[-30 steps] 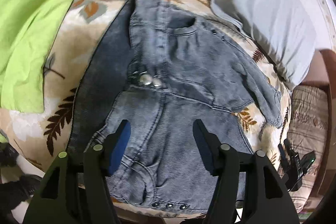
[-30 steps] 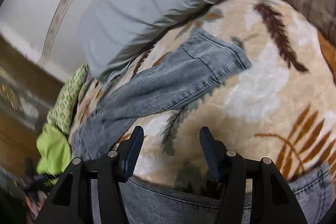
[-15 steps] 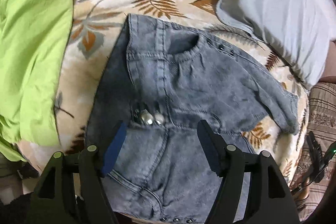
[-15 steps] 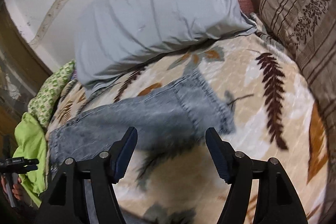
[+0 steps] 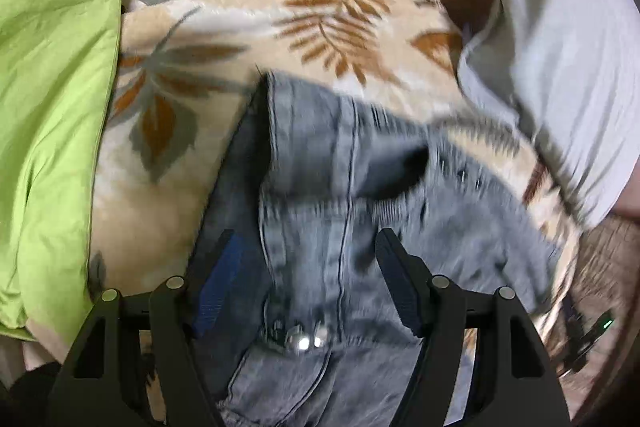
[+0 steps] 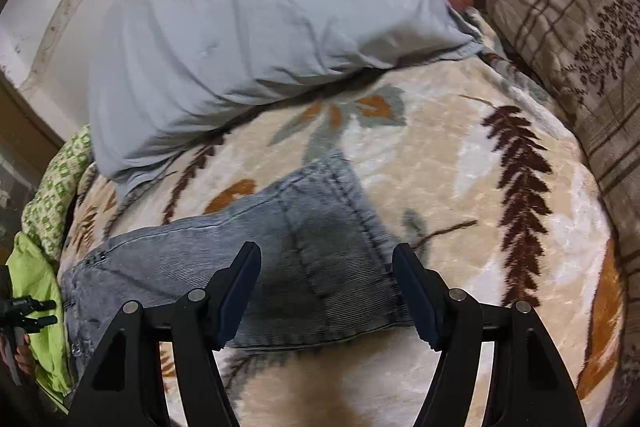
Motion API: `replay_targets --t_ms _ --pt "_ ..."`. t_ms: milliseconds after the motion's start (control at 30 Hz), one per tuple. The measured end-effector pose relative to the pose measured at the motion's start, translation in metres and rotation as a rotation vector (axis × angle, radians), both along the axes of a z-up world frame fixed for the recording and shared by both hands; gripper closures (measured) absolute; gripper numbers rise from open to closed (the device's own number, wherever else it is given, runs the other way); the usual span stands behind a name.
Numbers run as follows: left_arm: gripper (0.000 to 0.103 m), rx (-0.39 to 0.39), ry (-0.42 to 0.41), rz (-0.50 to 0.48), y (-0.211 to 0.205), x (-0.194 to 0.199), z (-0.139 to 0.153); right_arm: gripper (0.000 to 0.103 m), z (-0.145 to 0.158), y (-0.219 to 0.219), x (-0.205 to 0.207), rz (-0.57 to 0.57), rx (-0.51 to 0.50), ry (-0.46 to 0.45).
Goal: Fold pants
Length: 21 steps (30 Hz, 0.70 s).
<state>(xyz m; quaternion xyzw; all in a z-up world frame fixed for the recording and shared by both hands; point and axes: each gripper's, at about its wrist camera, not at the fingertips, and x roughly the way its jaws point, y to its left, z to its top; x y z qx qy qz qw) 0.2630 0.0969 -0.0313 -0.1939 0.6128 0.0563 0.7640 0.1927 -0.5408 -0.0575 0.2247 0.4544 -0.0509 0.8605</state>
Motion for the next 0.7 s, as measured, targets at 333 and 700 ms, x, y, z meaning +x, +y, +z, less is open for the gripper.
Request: replay_targets --t_ms 333,700 --pt "0.033 -0.157 0.01 0.066 0.035 0.032 -0.023 0.029 -0.012 -0.012 0.02 -0.006 0.034 0.033" --pt "0.033 -0.247 0.024 0.065 0.032 0.058 -0.04 0.026 -0.036 -0.012 0.077 -0.015 0.032 0.064"
